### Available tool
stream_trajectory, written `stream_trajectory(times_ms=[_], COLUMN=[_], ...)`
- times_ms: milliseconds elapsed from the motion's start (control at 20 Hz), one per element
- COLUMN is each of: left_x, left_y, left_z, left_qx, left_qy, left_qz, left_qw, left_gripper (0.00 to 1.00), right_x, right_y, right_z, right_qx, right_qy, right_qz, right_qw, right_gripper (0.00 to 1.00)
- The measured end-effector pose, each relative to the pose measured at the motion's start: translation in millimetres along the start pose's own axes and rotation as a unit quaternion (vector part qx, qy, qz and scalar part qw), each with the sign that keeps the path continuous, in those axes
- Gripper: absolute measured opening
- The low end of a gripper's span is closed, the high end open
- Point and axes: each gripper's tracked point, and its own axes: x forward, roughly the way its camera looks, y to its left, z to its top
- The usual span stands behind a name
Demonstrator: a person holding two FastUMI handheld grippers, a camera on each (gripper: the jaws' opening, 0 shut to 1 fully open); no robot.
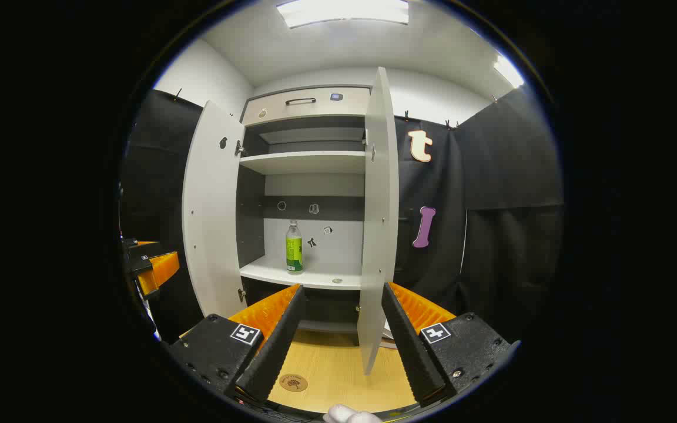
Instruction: Grasp the bottle in the cabinet with the left hand and place it on the coaster, then close the right door with the right hand and the left door with the left hand.
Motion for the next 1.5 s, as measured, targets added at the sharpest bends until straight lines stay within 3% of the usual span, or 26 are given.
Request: stream_trajectory(times_ms=[650,850,1100,1500], left_x=[6,30,96,257], left_y=[10,5,-20,-83], left_z=[-6,-4,11,43], left_qx=[0.000,0.005,0.006,-0.003], left_qy=[0.006,0.007,-0.007,-0.029], left_qz=[0.013,0.008,-0.007,-0.049], left_qw=[1.000,1.000,1.000,0.998], left_gripper=[0.96,0.96,0.96,0.96], right_x=[2,7,24,48], right_y=[3,3,-8,-13], right_z=[1,3,11,26], right_qx=[-0.006,-0.008,-0.008,-0.012], right_qy=[0.001,0.003,0.001,-0.003], right_qz=[0.001,0.006,0.006,0.013], right_qw=[1.000,1.000,1.000,1.000], right_gripper=[0.82,0.82,0.82,0.81])
